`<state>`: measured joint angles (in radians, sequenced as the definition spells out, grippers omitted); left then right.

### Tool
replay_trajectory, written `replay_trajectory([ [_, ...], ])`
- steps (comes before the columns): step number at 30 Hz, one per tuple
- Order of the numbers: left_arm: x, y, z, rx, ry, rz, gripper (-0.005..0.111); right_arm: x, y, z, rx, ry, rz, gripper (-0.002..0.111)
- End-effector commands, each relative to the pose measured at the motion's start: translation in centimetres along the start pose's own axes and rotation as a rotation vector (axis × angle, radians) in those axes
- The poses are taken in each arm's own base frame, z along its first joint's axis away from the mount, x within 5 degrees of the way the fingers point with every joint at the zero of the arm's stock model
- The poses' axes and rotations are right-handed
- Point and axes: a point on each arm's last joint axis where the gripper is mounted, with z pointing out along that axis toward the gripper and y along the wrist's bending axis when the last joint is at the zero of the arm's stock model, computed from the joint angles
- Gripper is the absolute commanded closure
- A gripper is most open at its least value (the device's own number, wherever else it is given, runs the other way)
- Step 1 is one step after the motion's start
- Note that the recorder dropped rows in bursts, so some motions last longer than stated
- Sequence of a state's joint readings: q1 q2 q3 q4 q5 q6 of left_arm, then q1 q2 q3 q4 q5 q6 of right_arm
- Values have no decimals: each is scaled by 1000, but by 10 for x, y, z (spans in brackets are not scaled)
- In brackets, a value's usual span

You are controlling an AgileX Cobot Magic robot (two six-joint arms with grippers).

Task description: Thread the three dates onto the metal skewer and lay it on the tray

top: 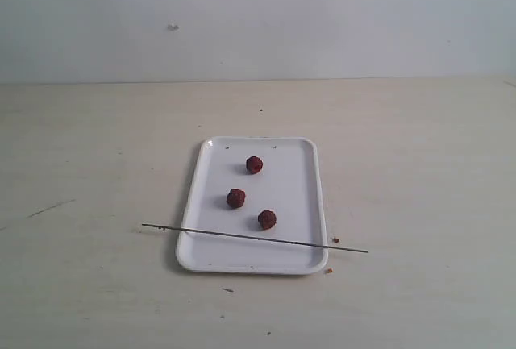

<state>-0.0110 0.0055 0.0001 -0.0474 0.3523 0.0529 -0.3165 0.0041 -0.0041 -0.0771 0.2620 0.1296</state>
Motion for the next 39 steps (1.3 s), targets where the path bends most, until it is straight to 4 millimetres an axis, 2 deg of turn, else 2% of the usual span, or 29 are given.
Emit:
replay_trajectory([
  [1, 0, 0, 0, -2, -7, -2, 107, -12, 1, -1, -14, -147, 4, 108],
  [4, 0, 0, 0, -2, -7, -2, 107, -21, 3, -3, -29, -247, 18, 108],
  [5, 0, 0, 0, -2, -7, -2, 107, -31, 4, -6, -50, -356, 54, 108],
  [6, 0, 0, 0, -2, -7, -2, 107, -34, 4, -7, -64, -392, 94, 108],
  [9, 0, 0, 0, -2, -7, -2, 107, -43, 5, -12, -163, -494, 392, 108],
  [10, 0, 0, 0, -2, -7, -2, 107, -46, 6, -14, -217, -517, 544, 108],
  [12, 0, 0, 0, -2, -7, -2, 107, -47, 6, -14, -261, -505, 674, 108],
  [14, 0, 0, 0, -2, -7, -2, 107, -65, 7, -19, -277, -538, 678, 108],
  [17, 0, 0, 0, -2, -7, -2, 107, -107, 13, -14, -259, -511, 522, 108],
  [19, 0, 0, 0, -2, -7, -2, 107, -130, 18, 3, -239, -437, 394, 108],
  [20, 0, 0, 0, -2, -7, -2, 107, -138, 20, 15, -234, -365, 399, 108],
  [21, 0, 0, 0, -2, -7, -2, 107, -145, 22, 29, -227, -298, 373, 108],
  [24, 0, 0, 0, -2, -7, -2, 107, -155, 27, 74, -168, -121, 114, 108],
  [27, 0, 0, 0, -2, -7, -2, 107, -157, 26, 115, -63, 38, -10, 108],
  [31, 0, 0, 0, -2, -7, -2, 107, -144, 36, 167, -25, 235, -398, 108],
  [34, 0, 0, 0, -2, -7, -2, 107, -122, 52, 197, -54, 426, -734, 108],
  [37, 0, 0, 0, -2, -7, -2, 107, -93, 79, 219, -226, 592, -1051, 108],
  [39, 0, 0, 0, -2, -7, -2, 107, -66, 111, 226, -469, 687, -1199, 108],
])
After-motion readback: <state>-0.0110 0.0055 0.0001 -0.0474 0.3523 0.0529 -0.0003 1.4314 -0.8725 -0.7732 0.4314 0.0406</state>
